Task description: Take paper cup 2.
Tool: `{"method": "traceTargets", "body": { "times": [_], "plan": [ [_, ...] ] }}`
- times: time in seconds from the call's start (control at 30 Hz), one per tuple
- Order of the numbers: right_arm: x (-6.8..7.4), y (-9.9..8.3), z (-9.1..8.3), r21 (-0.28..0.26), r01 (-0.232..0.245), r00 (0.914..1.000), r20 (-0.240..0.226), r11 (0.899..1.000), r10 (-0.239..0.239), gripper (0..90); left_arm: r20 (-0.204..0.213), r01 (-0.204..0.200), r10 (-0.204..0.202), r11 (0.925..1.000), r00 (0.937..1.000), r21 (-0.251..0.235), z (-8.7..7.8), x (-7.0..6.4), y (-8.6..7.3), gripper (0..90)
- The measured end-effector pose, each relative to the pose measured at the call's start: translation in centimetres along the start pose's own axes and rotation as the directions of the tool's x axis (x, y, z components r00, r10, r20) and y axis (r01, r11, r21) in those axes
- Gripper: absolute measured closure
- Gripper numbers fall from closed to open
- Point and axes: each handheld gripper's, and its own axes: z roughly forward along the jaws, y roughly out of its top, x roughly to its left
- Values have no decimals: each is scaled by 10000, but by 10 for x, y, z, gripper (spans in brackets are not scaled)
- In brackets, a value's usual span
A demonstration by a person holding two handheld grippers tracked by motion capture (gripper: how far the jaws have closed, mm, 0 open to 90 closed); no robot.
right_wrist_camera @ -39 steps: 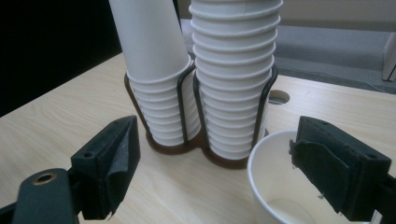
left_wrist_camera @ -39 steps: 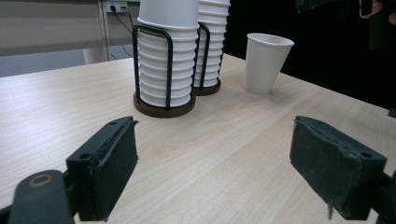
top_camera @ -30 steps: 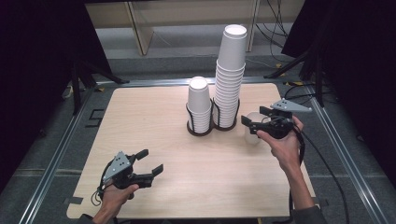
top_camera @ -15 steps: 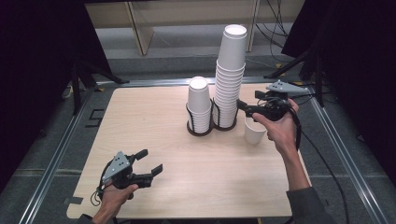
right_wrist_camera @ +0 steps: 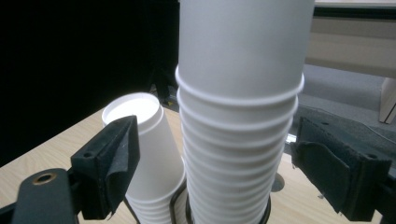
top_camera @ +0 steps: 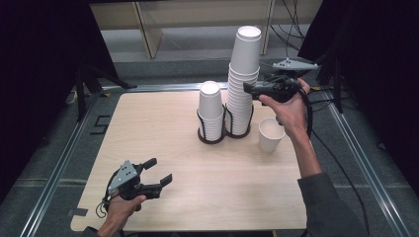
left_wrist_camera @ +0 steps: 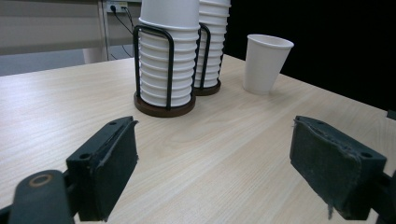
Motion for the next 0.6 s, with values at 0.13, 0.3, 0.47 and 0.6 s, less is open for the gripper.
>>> {"method": "traceTargets", "body": {
  "times": [0.13, 0.3, 0.47, 0.6],
  "plan": [
    [1, 13, 5, -162, 190, 9997, 187, 9997, -187, 154, 134, 24, -22, 9999, 9999, -127, 2, 0, -1, 145],
    [-3, 25, 7, -361, -77, 9994, 348, 9993, 89, 153, 35, -21, 21, 10000, 10000, 88, 1, -1, -1, 145],
    [-7, 34, 11, -424, -157, 9992, 350, 9990, 172, 153, 57, -12, 11, 10000, 10000, 85, 1, -1, -1, 145],
    [-10, 40, 18, -532, -75, 9994, 322, 9986, 92, 153, 59, -15, 14, 10000, 10000, 99, 1, -1, -1, 145]
  ]
}}
